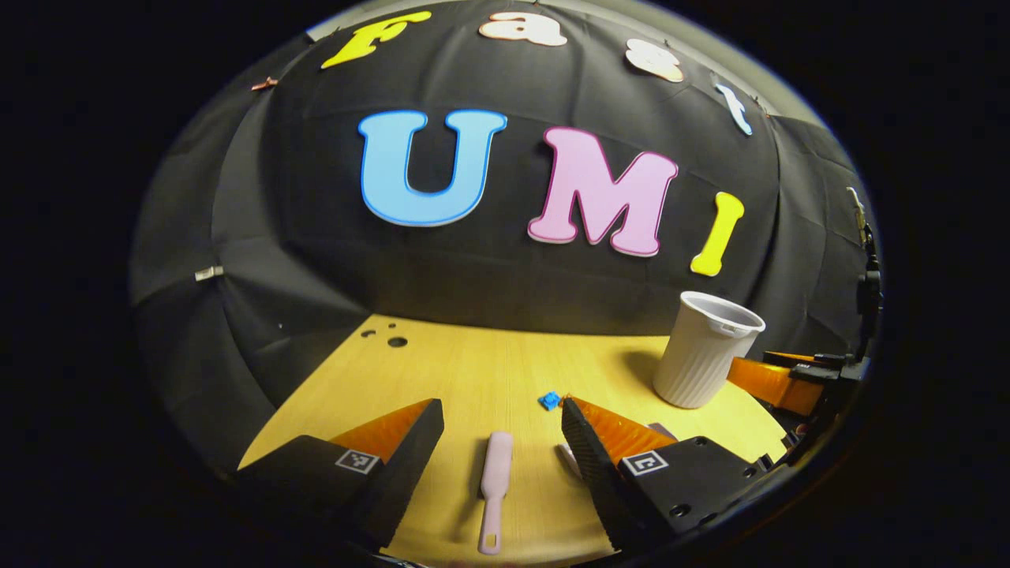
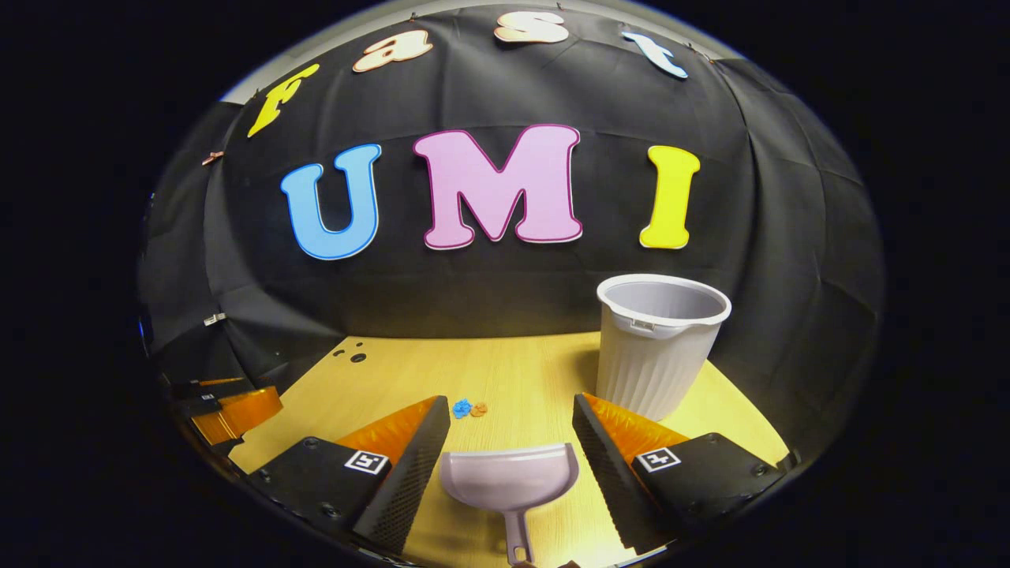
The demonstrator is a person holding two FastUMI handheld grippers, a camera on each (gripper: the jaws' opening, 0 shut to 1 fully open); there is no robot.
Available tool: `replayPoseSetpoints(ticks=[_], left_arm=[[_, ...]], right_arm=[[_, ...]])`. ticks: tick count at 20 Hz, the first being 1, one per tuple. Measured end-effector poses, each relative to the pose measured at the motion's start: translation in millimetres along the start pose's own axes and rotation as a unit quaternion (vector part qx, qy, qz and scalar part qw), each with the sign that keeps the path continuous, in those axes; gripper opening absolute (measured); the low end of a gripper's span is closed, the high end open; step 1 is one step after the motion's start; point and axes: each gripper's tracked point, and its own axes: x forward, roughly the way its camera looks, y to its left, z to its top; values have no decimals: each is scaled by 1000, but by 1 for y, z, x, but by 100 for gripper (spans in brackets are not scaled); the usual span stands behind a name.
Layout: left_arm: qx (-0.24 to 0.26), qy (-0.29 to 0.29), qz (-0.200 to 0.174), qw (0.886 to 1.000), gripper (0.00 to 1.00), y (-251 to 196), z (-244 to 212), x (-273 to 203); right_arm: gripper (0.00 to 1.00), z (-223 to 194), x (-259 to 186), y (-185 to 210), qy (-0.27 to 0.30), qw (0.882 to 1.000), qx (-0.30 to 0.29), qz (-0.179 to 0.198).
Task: Pick up the small broom and dustpan from the desktop, sweep the trash into the dustpan with the broom, and then empty the trash into the garbage bin.
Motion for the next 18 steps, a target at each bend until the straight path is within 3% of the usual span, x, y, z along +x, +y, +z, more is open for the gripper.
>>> replayPoseSetpoints(ticks=[2,5,6,8,13,18], left_arm=[[-6,37,3,999,96,6,-22,7],[-32,139,5,990,96,11,-75,27],[-31,161,7,986,92,13,-87,30],[-22,200,7,980,96,16,-108,31],[8,297,3,955,96,20,-166,47],[34,363,-1,931,96,20,-195,63]], right_arm=[[97,-10,2,0,19,1000,9,-1],[99,-30,7,2,50,999,19,-2],[99,-35,8,1,57,998,16,-4],[99,-47,9,0,70,997,14,-4],[99,-76,11,-5,103,994,22,-6],[99,-113,11,-11,138,990,39,-16]])
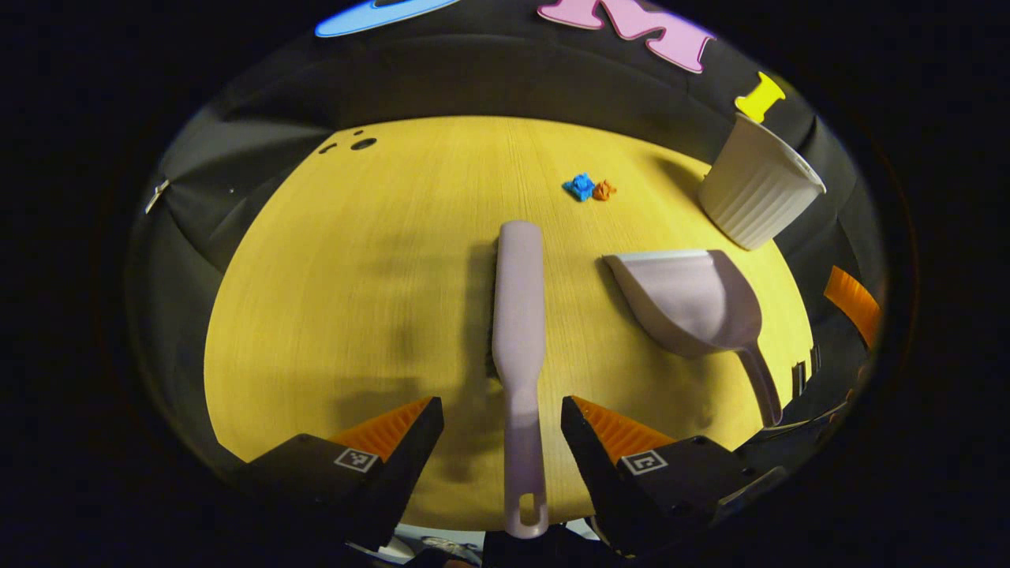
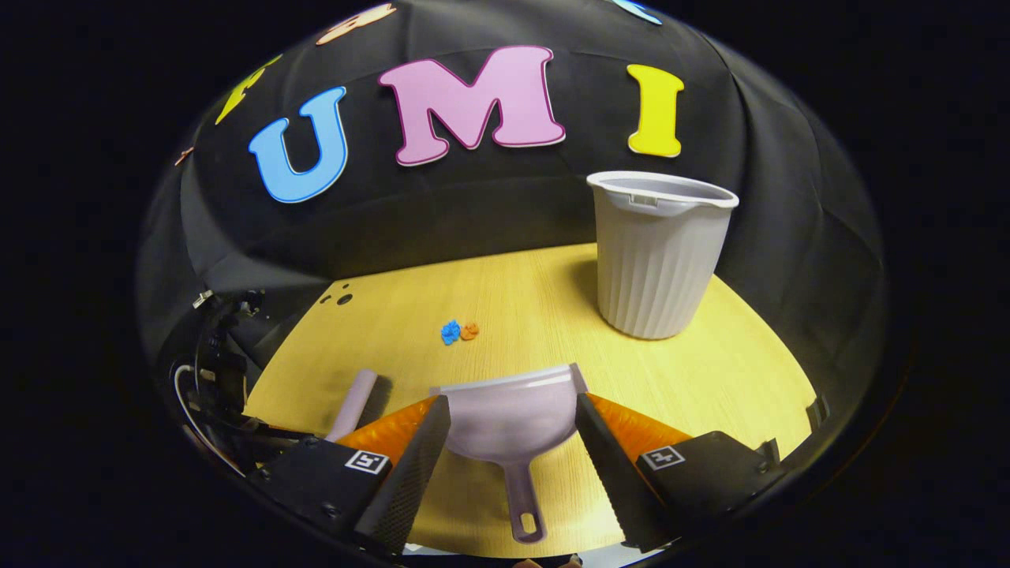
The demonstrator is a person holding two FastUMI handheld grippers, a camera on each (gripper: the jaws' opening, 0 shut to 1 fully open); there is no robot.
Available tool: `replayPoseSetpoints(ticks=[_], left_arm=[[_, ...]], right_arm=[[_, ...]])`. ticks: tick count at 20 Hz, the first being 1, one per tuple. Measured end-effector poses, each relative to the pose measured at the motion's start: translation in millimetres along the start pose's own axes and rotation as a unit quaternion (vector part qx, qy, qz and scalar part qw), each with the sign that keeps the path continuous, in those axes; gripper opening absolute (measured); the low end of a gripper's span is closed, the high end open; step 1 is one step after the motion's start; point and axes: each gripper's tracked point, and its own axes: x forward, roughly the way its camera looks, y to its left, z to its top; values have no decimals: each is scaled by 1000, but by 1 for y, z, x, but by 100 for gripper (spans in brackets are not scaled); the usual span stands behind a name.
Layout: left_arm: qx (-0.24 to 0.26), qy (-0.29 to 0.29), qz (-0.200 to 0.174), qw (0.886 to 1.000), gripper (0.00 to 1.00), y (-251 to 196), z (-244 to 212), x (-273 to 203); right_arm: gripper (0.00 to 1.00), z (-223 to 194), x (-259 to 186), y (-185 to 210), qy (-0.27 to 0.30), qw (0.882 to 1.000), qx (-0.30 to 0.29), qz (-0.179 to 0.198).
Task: Pick up the small broom and dustpan from the desktop, sweep the trash into the dustpan with the broom, and then empty the trash into the garbage bin.
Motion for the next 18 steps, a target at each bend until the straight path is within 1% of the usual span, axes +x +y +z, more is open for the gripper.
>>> replayPoseSetpoints(ticks=[1,3,7,9,10,11,13,14,15,16,18], left_arm=[[17,15,3,1000,95,0,-1,8],[33,36,4,999,95,-1,-3,16],[62,54,16,997,94,-2,-3,33],[68,64,23,995,92,-3,-7,38],[70,60,20,996,86,-3,-4,43],[73,58,18,995,85,-5,-4,44],[75,56,18,995,79,-6,-1,43],[70,62,20,995,72,-7,-3,45],[72,58,20,996,69,-8,0,46],[74,51,20,996,58,-7,2,45],[62,41,22,997,36,-7,4,48]], right_arm=[[99,-9,2,-2,10,1000,4,-2],[99,-17,3,-3,19,1000,9,-3],[99,-31,6,-4,39,999,17,-1],[99,-33,5,-3,43,999,20,-1],[99,-35,6,-4,45,999,21,-1],[100,-36,6,-5,47,999,21,-2],[99,-41,5,-7,54,998,23,-4],[99,-45,6,-7,61,998,25,-3],[99,-50,7,-5,72,997,27,3],[99,-56,8,-4,85,996,27,8],[100,-66,11,-5,110,994,22,11]])
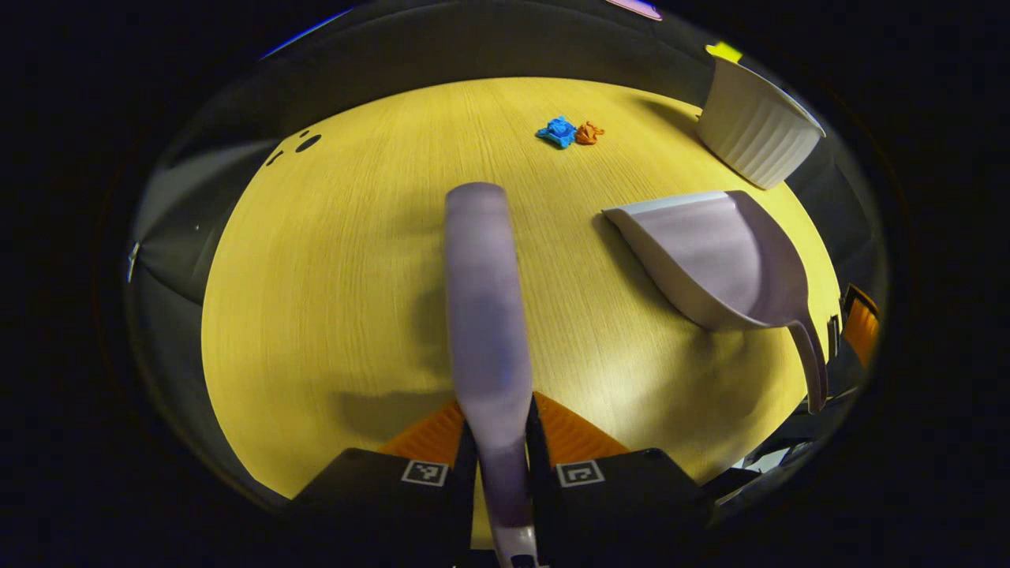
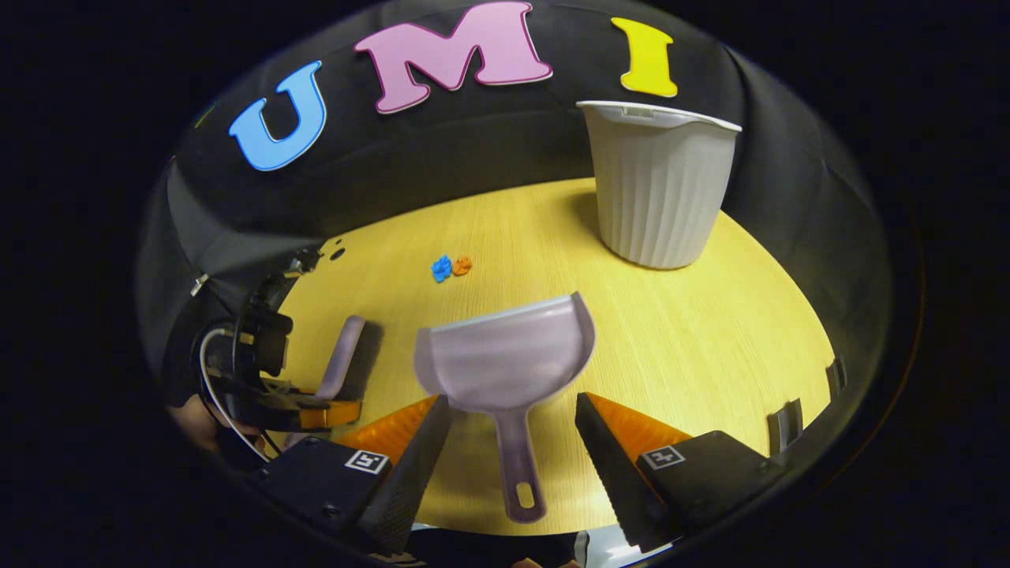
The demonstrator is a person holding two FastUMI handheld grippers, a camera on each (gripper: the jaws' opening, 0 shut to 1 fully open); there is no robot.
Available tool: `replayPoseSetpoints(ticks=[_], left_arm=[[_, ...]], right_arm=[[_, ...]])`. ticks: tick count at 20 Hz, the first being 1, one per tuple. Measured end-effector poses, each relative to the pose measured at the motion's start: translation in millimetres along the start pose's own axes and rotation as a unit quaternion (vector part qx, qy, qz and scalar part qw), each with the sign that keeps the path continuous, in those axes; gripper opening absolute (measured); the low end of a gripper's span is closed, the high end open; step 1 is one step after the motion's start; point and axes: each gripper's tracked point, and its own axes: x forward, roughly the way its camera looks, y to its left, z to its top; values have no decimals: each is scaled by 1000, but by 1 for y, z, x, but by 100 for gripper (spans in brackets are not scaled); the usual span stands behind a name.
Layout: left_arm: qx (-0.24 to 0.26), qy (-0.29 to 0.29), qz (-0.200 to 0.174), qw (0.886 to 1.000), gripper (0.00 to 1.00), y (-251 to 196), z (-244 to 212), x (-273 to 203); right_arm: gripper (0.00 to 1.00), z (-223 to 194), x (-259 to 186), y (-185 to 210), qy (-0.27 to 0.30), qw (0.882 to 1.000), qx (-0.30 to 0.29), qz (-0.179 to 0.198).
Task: Pick up the small broom and dustpan from the desktop, sweep the trash into the dustpan with the broom, and then empty the trash into the garbage bin.
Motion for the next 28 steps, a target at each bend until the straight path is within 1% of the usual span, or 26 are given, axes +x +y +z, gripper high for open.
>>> replayPoseSetpoints(ticks=[1,2,3,7,8,9,10,13,16,17,18,20,22,25,28], left_arm=[[0,-5,-2,1000,34,0,1,-2],[1,-13,-6,1000,28,0,1,0],[0,-20,-10,1000,30,1,2,0],[-18,-48,-19,999,25,4,4,-6],[-28,-59,-19,998,27,7,4,-12],[-28,-76,-13,997,25,13,5,-22],[-24,-86,-11,996,25,15,6,-28],[-23,-99,-2,995,25,24,4,-52],[7,-116,34,993,25,37,6,-71],[10,-121,37,992,25,37,8,-76],[4,-122,32,992,25,34,9,-80],[-28,-119,19,992,25,32,8,-85],[-44,-116,19,992,25,34,6,-86],[-45,-112,28,992,25,39,3,-87],[-50,-111,33,992,25,40,0,-89]], right_arm=[[100,-4,1,0,11,1000,-1,2],[99,-9,2,0,21,1000,-3,4],[100,-11,3,0,29,1000,-6,4],[100,-17,10,-7,55,998,-16,-4],[99,-21,12,-8,62,998,-19,-7],[100,-23,14,-11,68,997,-30,-11],[99,-26,19,-13,74,996,-38,-15],[99,-41,29,-12,102,994,-45,-10],[100,-56,42,-18,131,990,-46,-19],[99,-61,46,-19,140,989,-43,-21],[100,-64,50,-19,146,988,-39,-21],[99,-69,57,-19,155,987,-36,-22],[100,-71,64,-17,159,986,-40,-21],[100,-77,71,-11,175,983,-51,-15],[97,-73,75,-12,172,983,-63,-26]])
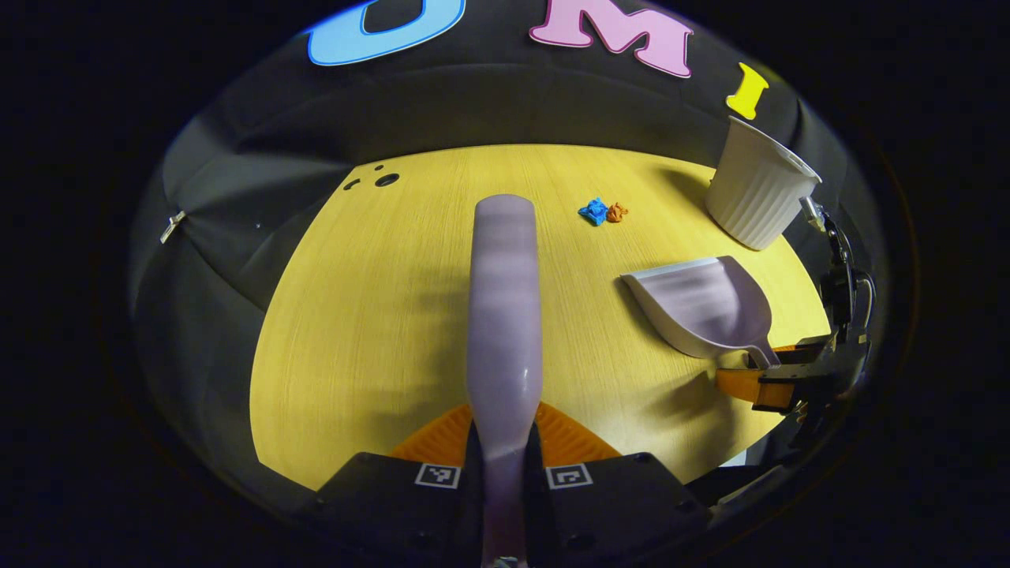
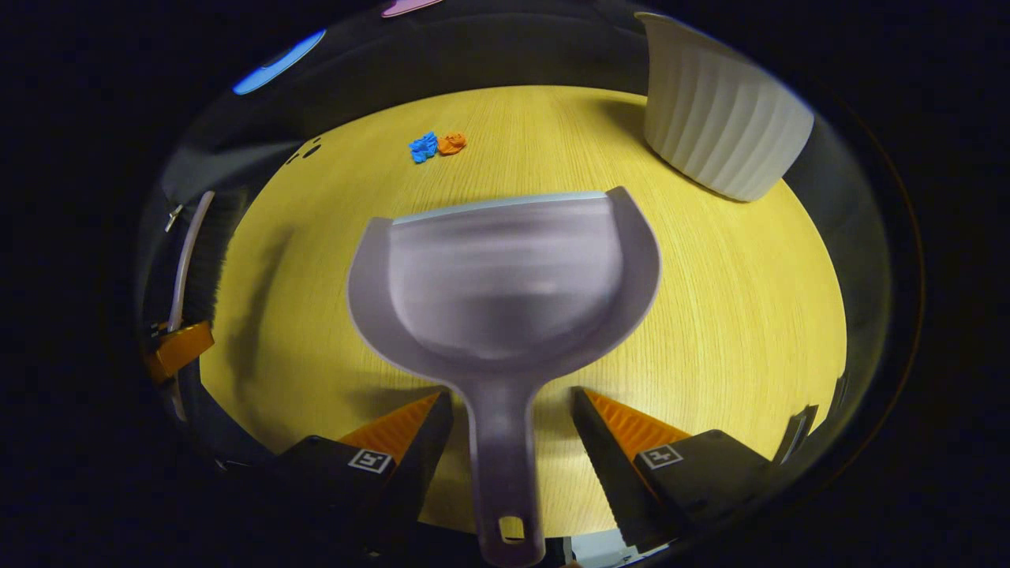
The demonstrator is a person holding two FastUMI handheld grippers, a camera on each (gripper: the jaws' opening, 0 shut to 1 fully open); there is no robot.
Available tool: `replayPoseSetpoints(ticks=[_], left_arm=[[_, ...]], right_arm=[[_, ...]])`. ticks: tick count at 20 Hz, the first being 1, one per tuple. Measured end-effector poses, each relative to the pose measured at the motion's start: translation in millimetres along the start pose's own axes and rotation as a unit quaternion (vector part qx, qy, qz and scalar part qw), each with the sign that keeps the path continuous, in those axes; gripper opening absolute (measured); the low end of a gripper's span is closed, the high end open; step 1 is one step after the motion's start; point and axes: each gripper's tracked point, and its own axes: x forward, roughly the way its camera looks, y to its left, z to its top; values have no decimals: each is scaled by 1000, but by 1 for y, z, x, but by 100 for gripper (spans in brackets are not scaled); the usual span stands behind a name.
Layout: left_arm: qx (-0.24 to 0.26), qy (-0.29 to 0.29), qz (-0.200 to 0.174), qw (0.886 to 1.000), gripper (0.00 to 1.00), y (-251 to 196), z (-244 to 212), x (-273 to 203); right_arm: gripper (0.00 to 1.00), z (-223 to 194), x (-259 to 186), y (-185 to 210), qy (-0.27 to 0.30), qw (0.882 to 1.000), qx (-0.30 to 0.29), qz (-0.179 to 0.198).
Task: Pick up the small broom and dustpan from the desktop, sweep the trash into the dustpan with the broom, and then empty the trash into the garbage bin.
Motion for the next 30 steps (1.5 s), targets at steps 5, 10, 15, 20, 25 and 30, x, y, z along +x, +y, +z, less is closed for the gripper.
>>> replayPoseSetpoints(ticks=[5,10,15,20,25,30], left_arm=[[-13,8,5,1000,25,-4,-8,0],[-20,6,8,1000,25,-10,-6,-1],[-24,7,7,1000,25,-16,11,21],[-4,7,5,1000,25,-14,52,53],[50,24,-10,998,27,-17,98,104],[122,41,-15,992,27,-20,153,160]], right_arm=[[63,10,6,-9,2,999,3,-32],[42,15,10,-8,-6,999,-33,-20],[37,16,5,-16,-9,997,-78,18],[36,23,-2,-38,-11,994,-108,29],[36,38,-11,-63,-23,990,-132,32],[37,37,-10,-78,-16,986,-163,39]])
